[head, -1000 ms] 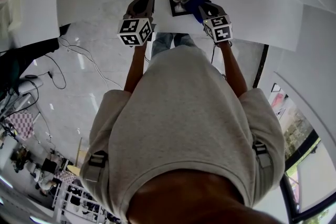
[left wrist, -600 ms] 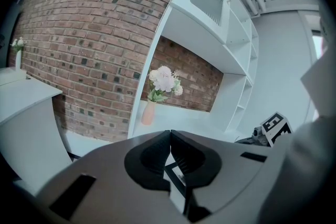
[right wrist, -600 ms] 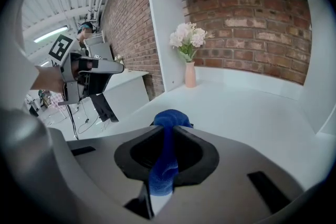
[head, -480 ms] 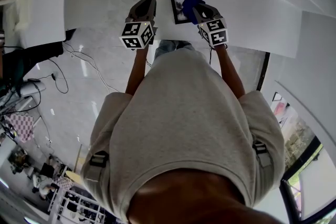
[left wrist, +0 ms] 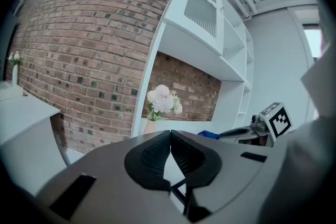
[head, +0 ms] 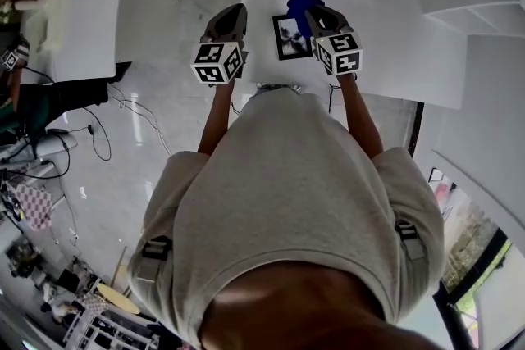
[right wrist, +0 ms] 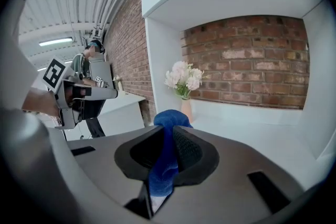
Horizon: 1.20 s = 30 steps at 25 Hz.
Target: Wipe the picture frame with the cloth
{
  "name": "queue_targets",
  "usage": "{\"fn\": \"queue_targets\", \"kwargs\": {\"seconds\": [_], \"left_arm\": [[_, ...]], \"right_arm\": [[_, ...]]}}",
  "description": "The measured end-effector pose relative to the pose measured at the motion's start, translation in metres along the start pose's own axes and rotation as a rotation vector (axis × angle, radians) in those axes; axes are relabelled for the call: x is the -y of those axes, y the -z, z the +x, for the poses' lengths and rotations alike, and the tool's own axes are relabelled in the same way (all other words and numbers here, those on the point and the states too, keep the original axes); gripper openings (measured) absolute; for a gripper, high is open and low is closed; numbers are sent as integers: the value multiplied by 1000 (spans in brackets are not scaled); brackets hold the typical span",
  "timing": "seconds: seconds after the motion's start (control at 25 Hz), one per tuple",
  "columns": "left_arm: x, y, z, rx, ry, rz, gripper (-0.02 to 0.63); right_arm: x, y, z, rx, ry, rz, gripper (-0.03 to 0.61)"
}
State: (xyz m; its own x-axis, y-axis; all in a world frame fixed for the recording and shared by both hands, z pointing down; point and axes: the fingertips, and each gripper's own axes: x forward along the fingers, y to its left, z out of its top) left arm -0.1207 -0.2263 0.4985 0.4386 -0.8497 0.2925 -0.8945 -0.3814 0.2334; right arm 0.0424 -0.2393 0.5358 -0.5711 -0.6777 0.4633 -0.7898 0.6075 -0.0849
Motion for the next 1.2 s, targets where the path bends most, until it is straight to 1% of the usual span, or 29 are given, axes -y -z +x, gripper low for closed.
{"fn": "queue_targets", "kwargs": {"seconds": [0.44, 0.64, 0.92, 1.2], "left_arm": [[2, -58, -2, 102, 4, 63, 15], [2, -80, 2, 143, 10, 83, 15], [7, -109, 7, 196, 16, 119, 15], [7, -119, 12, 210, 18, 128, 15]], "right_arm": [[14, -73, -23, 158, 50, -25, 66], [21, -100, -31, 213, 71, -42, 66], [29, -120, -40, 263, 89, -54, 66], [36, -129, -42, 280, 110, -56, 64]]}}
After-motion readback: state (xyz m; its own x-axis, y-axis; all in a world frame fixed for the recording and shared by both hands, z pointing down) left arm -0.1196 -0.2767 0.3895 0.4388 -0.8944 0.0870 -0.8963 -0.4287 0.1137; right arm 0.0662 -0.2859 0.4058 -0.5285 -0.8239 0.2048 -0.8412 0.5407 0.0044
